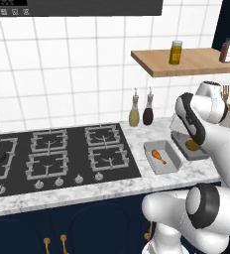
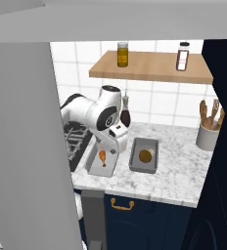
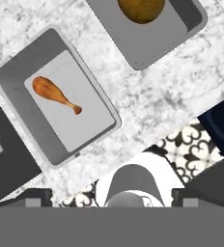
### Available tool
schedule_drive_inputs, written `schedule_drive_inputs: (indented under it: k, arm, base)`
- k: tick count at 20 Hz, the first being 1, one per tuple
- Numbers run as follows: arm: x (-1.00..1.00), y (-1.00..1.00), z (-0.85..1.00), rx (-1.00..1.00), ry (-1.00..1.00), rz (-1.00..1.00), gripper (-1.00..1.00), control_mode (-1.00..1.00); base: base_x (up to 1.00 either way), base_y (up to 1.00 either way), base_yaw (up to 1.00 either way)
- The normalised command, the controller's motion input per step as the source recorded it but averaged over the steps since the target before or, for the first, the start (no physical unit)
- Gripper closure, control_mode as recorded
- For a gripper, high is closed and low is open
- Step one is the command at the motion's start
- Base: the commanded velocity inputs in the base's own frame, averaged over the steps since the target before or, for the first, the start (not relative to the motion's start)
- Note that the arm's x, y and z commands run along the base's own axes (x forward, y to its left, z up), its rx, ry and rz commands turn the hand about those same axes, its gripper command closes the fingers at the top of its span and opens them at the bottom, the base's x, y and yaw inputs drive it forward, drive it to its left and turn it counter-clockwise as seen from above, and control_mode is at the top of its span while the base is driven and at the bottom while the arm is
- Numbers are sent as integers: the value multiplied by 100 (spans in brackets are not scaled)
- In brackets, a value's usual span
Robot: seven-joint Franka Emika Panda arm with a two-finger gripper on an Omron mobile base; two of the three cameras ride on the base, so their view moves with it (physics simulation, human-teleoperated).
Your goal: Take the meat container that has the chicken drumstick and place it on the second highest rack of the freezer. Then take the vegetable container that has the garlic and avocado and place it on the highest rack of the freezer.
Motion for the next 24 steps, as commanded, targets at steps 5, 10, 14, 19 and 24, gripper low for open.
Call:
schedule_drive_inputs:
  k: [5, 10, 14, 19, 24]
  arm:
    - [11, -4, -85, 13, 0, -14, -100, -100]
    - [30, 15, -71, 3, 0, 0, -100, -100]
    - [27, 21, -60, 0, 3, -2, -100, -100]
    - [6, 8, -43, 0, 1, -11, -100, -100]
    - [5, 0, -31, 0, 0, -17, -100, -100]
  base:
    - [0, 0, 0]
    - [0, 0, 0]
    - [0, 0, 0]
    - [0, 0, 0]
    - [0, 0, 0]
